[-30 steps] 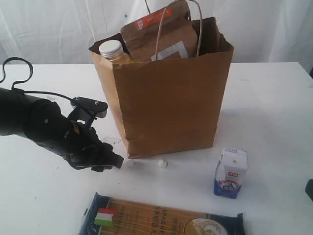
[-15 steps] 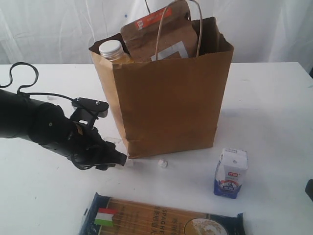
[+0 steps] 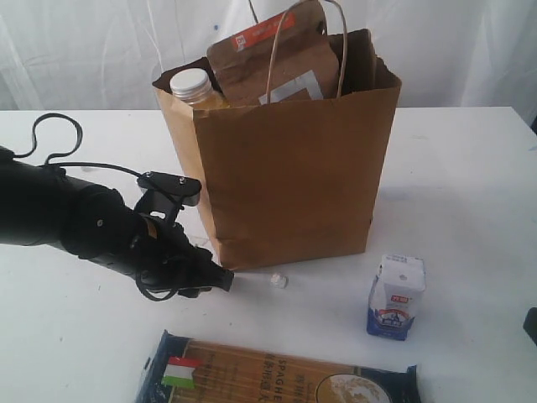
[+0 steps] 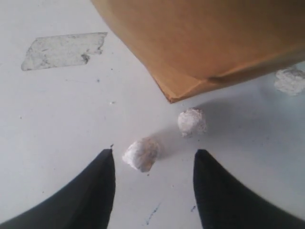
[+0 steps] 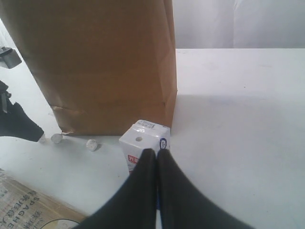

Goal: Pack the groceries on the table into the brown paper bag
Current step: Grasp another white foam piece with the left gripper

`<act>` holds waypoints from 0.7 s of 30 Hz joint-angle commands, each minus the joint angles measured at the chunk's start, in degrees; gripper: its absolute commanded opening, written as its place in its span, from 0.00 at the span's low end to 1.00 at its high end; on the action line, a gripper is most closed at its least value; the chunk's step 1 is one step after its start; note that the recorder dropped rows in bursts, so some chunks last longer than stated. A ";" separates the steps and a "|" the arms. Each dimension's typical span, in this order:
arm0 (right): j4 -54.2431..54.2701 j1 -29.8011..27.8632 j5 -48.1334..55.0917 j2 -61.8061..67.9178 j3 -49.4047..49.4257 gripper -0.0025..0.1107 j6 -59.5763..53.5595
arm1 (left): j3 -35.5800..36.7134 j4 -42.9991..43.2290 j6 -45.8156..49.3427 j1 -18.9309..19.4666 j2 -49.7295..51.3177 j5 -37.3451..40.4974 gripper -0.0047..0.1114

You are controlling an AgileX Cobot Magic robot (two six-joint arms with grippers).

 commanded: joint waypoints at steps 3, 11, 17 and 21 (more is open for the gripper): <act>0.06 -0.25 -0.31 -0.34 0.31 0.02 -0.05 | -0.24 -0.31 -0.33 -0.26 0.06 -0.03 0.43; 0.06 -0.25 -0.31 -0.34 0.31 0.02 -0.05 | -0.24 -0.31 -0.33 -0.14 1.29 -0.57 0.54; 0.06 -0.25 -0.31 -0.34 0.31 0.02 -0.05 | -0.24 -0.31 -0.57 -0.14 4.14 -0.49 0.54; 0.06 -0.25 -0.31 -0.34 0.31 0.02 -0.05 | -0.24 -0.31 -0.57 -0.14 4.07 -1.53 0.53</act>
